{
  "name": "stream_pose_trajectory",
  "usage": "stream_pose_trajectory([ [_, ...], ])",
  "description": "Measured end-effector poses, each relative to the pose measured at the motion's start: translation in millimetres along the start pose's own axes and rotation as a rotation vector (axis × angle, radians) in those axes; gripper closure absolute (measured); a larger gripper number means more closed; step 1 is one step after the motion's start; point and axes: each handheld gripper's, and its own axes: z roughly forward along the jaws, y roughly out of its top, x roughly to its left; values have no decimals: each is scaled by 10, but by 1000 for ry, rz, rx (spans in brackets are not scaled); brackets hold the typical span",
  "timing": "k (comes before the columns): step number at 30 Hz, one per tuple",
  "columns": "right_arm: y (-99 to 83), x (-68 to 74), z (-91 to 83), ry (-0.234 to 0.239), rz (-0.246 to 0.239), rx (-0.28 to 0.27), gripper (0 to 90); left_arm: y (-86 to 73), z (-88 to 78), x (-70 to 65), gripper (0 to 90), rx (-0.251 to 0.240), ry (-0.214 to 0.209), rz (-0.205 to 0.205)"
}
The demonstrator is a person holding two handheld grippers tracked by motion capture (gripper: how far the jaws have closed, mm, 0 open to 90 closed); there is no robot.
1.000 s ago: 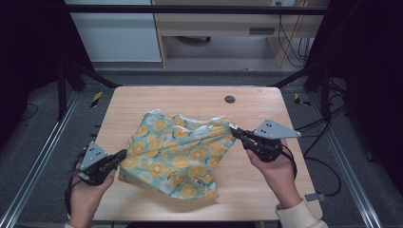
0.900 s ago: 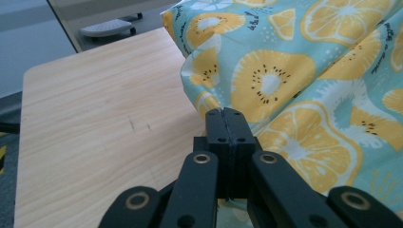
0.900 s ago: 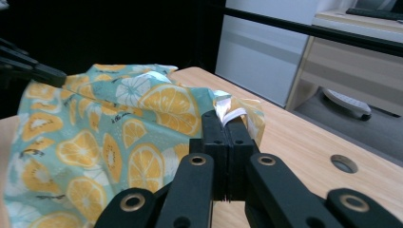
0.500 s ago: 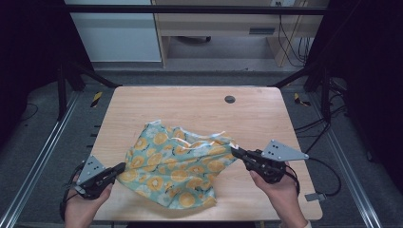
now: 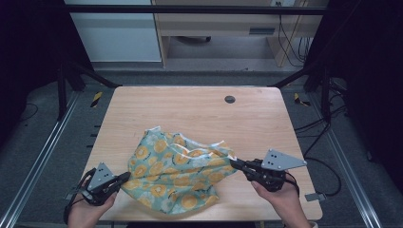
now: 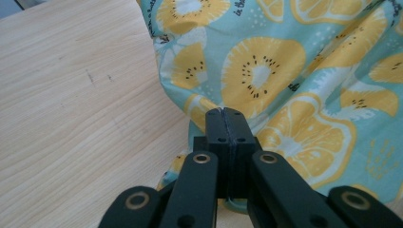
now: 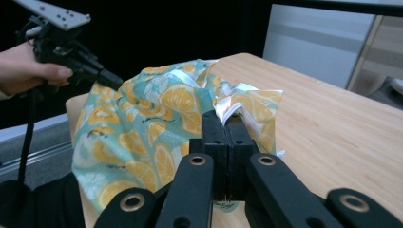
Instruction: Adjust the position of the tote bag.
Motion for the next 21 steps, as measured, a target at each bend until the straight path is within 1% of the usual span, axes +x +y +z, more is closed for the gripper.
stream_pose_trajectory([
  [2,-36,-2,-1,16,-1,10,900,-7,13,-3,900,8,-5,3],
  [3,-36,-2,-1,16,-1,10,900,-7,13,-3,900,8,-5,3],
  [4,-64,-1,0,31,-7,21,900,-21,43,-11,900,22,-13,3],
  [5,-64,-1,0,31,-7,21,900,-21,43,-11,900,22,-13,3],
  [7,-102,0,6,42,-16,39,900,-31,67,-19,900,43,-20,9],
  [8,-138,1,10,55,-20,48,900,-38,88,-29,900,52,-25,13],
  [10,-150,3,12,61,-21,52,900,-46,111,-40,900,67,-33,22],
  [11,-181,9,14,70,-23,67,900,-52,128,-50,900,81,-42,30],
  [14,-208,17,18,83,-23,76,900,-57,140,-56,900,88,-49,32],
  [15,-246,23,31,96,-24,92,900,-61,151,-62,900,91,-52,32],
  [16,-259,26,37,99,-24,100,900,-67,171,-68,900,104,-57,37],
  [18,-299,26,61,110,-27,120,900,-70,181,-70,900,109,-59,39],
  [19,-317,28,74,114,-27,132,900,-78,211,-72,900,127,-59,47],
  [20,-317,28,74,114,-27,132,900,-78,211,-72,900,127,-59,47],
  [21,-351,30,108,122,-33,157,900,-87,237,-74,900,143,-62,51],
])
